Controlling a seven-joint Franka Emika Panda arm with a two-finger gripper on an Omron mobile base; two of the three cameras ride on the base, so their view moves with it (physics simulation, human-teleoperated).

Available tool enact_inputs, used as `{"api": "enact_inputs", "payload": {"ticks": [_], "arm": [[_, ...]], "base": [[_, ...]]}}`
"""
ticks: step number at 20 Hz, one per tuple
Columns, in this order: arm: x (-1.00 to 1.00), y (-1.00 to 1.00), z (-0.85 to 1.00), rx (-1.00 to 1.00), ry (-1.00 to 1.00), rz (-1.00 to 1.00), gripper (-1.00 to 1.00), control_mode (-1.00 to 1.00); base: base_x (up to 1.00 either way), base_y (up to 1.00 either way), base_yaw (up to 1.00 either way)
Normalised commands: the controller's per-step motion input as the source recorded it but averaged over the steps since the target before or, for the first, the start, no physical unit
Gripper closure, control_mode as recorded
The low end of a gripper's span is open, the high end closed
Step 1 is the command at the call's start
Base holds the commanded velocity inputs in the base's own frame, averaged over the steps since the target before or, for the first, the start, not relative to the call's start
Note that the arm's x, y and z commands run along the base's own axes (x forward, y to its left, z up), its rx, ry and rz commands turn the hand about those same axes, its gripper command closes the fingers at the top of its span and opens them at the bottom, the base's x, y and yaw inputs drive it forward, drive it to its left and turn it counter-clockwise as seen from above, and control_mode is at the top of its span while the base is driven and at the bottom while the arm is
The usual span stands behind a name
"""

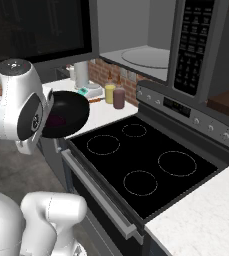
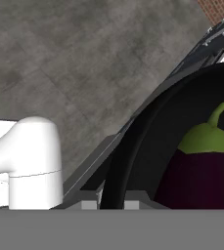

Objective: Pick the eggplant from the sink and place it in the bowl. Then pick the bowl and place it in the microwave. Then close the microwave door and press the start button.

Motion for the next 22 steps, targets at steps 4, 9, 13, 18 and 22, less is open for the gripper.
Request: {"api": "enact_inputs", "payload": {"ticks": [4,9,13,18,22], "arm": [[0.02,-0.03,0.55,0.0,-0.16,-0.09,1.0,-1.0],[0.0,-0.12,0.43,0.0,-0.11,-0.03,1.0,-1.0],[0.0,-0.25,0.44,0.0,-0.08,-0.14,1.0,-1.0],[0.24,-0.04,0.47,-0.04,0.05,-0.23,1.0,-1.0],[0.5,-0.01,0.4,-0.05,0.08,-0.23,1.0,-1.0]], "base": [[0.0,0.0,0.0],[0.0,0.0,0.0],[0.0,0.0,0.0],[0.0,0.0,0.0],[0.0,0.0,0.0]]}}
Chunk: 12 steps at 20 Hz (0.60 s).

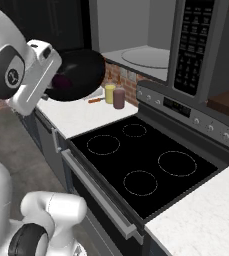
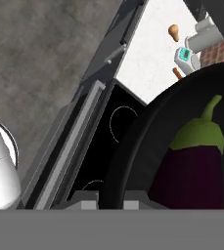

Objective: Pick the eggplant from the sink and place it in the bowl. Then pick the bowl and place it in the microwave. Then close the microwave door and press the start button.

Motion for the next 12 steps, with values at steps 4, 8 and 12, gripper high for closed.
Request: {"api": "enact_inputs", "payload": {"ticks": [4,8,12], "arm": [[0.51,-0.23,0.28,-0.01,0.0,-0.17,1.0,-1.0],[0.56,-0.37,0.23,0.0,0.0,-0.1,1.0,-1.0],[0.64,-0.19,0.06,0.0,-0.02,-0.07,1.0,-1.0]], "base": [[0.0,0.0,0.0],[0.0,0.0,0.0],[0.0,0.0,0.0]]}}
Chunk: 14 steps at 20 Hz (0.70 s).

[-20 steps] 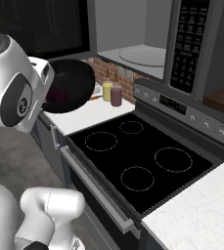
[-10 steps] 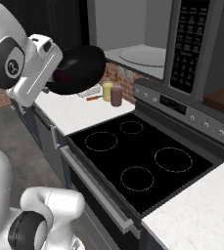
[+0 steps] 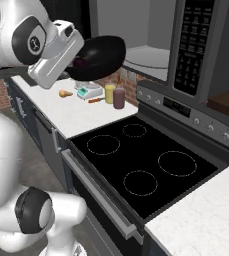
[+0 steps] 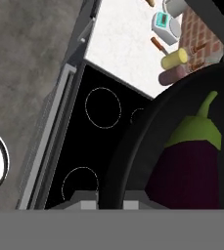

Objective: Pick the eggplant from the sink and place it in the bowl. Then pick the bowl and place it in the microwave. Then close the microwave door and press the start button.

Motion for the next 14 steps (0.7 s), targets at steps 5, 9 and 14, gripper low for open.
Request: {"api": "enact_inputs", "payload": {"ticks": [5,9,14], "arm": [[0.68,-0.11,0.0,0.0,-0.07,-0.02,1.0,-1.0],[0.55,-0.18,0.0,0.0,-0.14,0.0,1.0,-1.0],[0.38,-0.15,-0.01,0.0,-0.19,0.0,1.0,-1.0]], "base": [[0.0,0.0,0.0],[0.0,0.0,0.0],[0.0,0.0,0.0]]}}
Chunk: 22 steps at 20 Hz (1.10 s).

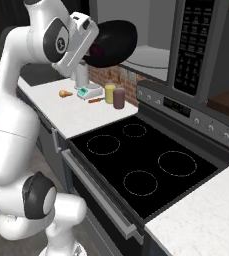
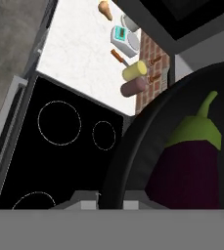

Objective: Pick the eggplant from the sink and place it in the bowl. Then pick the bowl and place it in the microwave. Then close the microwave door and press the start button.

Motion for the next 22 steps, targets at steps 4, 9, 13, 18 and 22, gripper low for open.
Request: {"api": "enact_inputs", "payload": {"ticks": [4,9,13,18,22], "arm": [[0.52,-0.19,0.0,0.0,-0.02,0.0,1.0,-1.0],[0.58,-0.26,0.0,0.0,0.04,0.0,1.0,-1.0],[0.57,-0.18,0.0,0.0,0.01,-0.01,1.0,-1.0],[0.58,-0.25,0.0,0.0,0.02,0.0,1.0,-1.0],[0.51,-0.34,0.0,0.0,0.02,0.0,1.0,-1.0]], "base": [[0.0,0.0,0.0],[0.0,0.0,0.0],[0.0,0.0,0.0],[0.0,0.0,0.0],[0.0,0.0,0.0]]}}
